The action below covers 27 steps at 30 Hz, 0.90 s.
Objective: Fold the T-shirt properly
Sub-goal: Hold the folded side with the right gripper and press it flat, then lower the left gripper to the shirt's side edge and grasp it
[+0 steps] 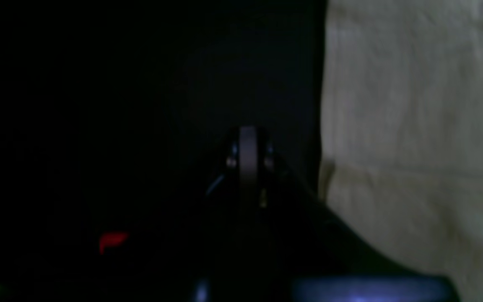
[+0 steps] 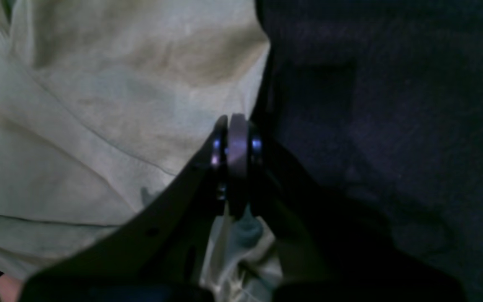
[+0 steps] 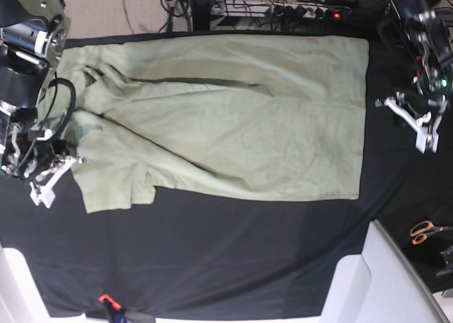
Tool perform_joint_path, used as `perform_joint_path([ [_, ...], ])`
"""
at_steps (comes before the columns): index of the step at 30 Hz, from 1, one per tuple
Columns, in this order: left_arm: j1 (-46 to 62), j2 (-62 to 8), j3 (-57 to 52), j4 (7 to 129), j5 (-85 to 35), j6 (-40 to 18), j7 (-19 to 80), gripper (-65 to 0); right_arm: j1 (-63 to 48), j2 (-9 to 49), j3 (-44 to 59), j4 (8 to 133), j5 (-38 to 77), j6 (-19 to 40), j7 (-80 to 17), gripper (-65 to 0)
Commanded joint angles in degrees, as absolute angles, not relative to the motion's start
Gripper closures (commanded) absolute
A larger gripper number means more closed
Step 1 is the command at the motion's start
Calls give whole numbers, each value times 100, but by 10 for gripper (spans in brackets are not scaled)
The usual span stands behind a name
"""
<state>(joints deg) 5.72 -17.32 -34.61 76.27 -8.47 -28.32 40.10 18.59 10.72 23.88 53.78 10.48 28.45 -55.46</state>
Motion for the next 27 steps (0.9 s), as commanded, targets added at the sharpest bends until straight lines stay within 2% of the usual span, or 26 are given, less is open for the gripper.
perform_joint_path([
  [1,330,-1912,-3345,7547,-743,-2791,3908,0,2009,1156,2387,5481,1103,2862,-5499,-2],
  [3,-13,-2062,-3116,7160,-567,-2800,3899,-8,2009,1147,2387,5481,1103,2862,-5499,-2],
  [6,-585,-2220,-2888,6527,-673,-2800,3890,-207,2009,1147,2387,5481,1103,2879,-5490,-2],
  [9,-1165,-2299,-2853,5859,-840,-2800,3890,-375,2009,1147,2387,5490,1103,2905,-5490,-2],
  [12,-1596,-2273,-2853,5376,-875,-2809,3793,-510,2009,1156,2387,5490,1103,2905,-5490,-2],
  [13,-1675,-2255,-2853,5235,-875,-2809,3618,-530,2009,1156,2387,5499,1103,2914,-5490,-2],
  [16,-1886,-2220,-2651,4593,-848,-2809,2914,-535,1974,1138,2387,5745,1103,2914,-5490,-2],
  [21,-2360,-2220,-1991,3196,-892,-2782,2352,-490,1903,1156,2387,6018,1103,2914,-5516,-2],
  [27,-2360,-2035,-1991,3002,-892,-2800,2202,-462,1895,1156,2387,6070,1103,2914,-5516,-2],
])
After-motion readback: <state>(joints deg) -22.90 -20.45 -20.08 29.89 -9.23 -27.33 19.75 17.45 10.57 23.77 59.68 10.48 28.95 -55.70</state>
